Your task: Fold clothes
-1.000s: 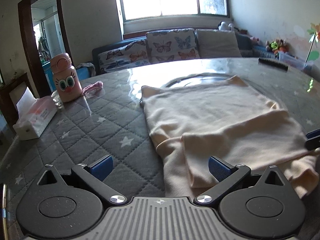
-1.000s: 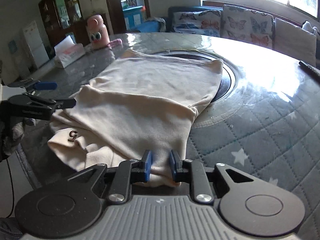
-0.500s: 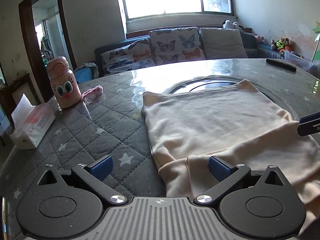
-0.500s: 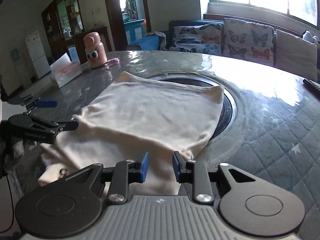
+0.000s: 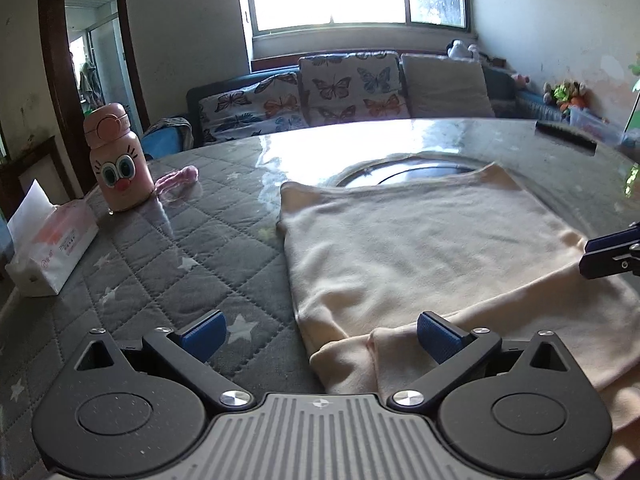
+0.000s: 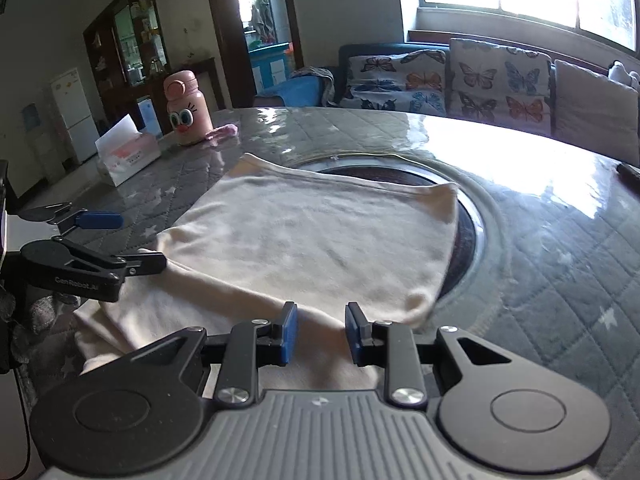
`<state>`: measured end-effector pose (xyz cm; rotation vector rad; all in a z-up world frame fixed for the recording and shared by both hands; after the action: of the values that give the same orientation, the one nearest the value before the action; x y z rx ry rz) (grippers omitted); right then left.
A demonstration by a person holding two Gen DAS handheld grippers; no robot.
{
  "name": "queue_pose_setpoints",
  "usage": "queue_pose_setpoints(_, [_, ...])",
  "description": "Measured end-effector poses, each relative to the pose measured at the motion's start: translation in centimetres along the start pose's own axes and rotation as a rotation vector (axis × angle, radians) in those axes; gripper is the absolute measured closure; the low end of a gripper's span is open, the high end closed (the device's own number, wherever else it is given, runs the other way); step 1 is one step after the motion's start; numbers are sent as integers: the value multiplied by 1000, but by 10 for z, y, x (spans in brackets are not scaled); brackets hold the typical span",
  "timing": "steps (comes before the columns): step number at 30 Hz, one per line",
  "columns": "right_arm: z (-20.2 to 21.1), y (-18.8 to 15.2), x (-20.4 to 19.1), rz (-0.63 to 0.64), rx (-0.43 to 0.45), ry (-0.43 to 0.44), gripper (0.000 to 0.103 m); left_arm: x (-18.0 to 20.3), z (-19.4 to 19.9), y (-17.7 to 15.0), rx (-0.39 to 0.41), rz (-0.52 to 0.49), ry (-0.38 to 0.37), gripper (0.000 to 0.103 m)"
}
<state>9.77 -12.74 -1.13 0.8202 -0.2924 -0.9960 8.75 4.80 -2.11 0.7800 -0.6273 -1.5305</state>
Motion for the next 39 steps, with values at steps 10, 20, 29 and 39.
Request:
queue_pose_setpoints(10, [10,-7,-15,72,-20,10,66,2,18,-9,18,-52,-14,0])
queue_pose_setpoints(20, [21,-37,-49,217,-37,3,63,28,47,-33,42,-157,-23,0])
queue_pose_setpoints(29, [38,-51,-47,183,-30,-9,63,26,69,-45,72,-181,8,0])
queue_pose_setpoints(39, [60,-68,-30,72,-20,-12,63,22,113,-68,106,-253,-51,0])
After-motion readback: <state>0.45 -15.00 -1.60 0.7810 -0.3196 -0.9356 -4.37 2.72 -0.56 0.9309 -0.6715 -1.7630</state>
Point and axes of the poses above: each gripper's, at about its wrist camera, not at the fingertips, and z roughly against the way its jaws point, x to its right, y to its top, the point moved 2 cm from there along -z, roughly the way its jaws point
